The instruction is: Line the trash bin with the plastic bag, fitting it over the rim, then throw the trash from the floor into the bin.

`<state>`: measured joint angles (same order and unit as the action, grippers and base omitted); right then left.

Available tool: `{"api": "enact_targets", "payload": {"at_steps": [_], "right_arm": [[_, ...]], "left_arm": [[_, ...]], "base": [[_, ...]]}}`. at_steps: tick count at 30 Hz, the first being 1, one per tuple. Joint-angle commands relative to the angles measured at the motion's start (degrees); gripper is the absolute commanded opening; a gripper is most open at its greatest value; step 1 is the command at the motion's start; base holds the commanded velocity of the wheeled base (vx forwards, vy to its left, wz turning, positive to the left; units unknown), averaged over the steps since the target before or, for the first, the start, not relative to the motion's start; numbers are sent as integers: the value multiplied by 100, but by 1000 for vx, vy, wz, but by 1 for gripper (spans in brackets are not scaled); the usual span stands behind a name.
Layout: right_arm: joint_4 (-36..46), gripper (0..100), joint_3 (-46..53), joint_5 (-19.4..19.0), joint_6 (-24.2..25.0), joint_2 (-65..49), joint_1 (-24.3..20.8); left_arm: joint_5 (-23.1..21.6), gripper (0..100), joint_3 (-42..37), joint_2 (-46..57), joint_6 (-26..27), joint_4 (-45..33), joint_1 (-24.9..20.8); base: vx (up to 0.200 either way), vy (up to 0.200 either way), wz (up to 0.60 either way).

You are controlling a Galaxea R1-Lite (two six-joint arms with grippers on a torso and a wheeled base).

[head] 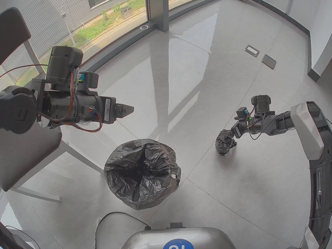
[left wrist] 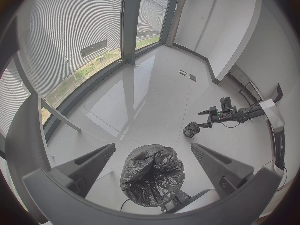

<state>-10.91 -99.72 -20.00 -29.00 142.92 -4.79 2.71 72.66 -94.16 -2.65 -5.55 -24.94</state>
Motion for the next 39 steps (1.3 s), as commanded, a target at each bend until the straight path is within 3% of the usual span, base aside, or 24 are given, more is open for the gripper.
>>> {"api": "enact_targets", "payload": {"at_steps": [1,21,22,36,39], "right_arm": [[10,100,-92,-3,35,210,-31],[98,100,-557,-3,96,1018,13],[98,0,-601,-3,96,1053,13],[195,0,-540,5,61,983,13],[186,0,-294,5,-27,526,-13]], "left_arm": [[2,100,-15,47,-17,1,7],[46,100,-67,38,18,168,7],[46,100,-85,56,18,168,7],[55,100,-296,91,10,221,16],[72,100,-498,91,106,256,200]], "base": [[0,0,0],[0,0,0],[0,0,0],[0,0,0],[0,0,0]]}}
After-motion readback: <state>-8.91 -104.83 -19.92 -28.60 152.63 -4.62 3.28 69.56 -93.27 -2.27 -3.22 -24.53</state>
